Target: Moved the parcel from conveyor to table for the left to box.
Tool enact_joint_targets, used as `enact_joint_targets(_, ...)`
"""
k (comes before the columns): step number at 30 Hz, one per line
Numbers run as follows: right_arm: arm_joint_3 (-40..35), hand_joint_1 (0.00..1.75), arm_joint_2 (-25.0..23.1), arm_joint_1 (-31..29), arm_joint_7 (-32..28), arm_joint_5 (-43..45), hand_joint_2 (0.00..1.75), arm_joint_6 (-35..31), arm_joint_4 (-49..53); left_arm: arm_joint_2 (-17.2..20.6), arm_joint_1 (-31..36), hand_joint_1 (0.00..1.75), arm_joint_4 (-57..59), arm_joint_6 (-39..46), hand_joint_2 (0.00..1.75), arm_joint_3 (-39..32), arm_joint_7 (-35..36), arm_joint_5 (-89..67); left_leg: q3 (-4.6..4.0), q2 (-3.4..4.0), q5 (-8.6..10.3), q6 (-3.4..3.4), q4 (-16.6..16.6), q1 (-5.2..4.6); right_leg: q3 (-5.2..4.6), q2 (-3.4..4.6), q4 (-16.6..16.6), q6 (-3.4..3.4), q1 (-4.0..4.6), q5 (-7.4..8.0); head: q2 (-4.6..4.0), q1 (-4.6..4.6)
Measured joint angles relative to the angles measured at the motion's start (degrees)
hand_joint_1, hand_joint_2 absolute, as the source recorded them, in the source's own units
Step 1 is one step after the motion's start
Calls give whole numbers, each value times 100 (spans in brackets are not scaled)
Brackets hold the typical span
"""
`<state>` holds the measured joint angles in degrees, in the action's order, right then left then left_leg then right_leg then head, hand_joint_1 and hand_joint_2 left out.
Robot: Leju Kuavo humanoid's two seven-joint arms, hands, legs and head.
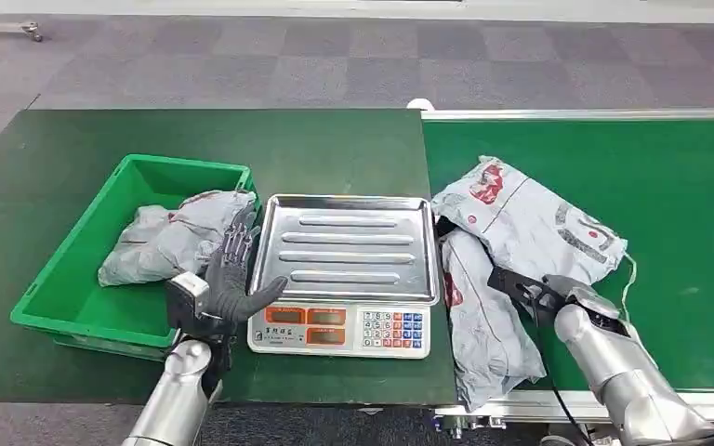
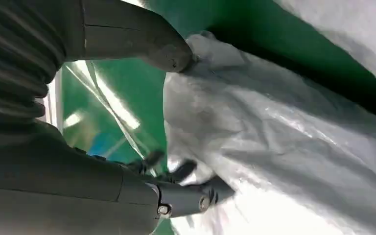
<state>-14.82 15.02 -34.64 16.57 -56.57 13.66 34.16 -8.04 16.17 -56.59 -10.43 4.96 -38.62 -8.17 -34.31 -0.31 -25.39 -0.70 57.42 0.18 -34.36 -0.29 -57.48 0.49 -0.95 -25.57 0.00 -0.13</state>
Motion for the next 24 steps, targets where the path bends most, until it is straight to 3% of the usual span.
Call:
enact_joint_targets(10,-140,175,125,9,-337,116,175,361,89,-2,23,0,46,44,175,70,-4,50,1,2,0,0,1,0,1,0,0,0,0,0,0,2)
enact_joint_targets(24,-293,175,155,18,-607,157,175,350,85,4,26,0,90,111,175,74,-57,96,-3,1,0,0,0,0,4,0,-2,0,0,0,0,4)
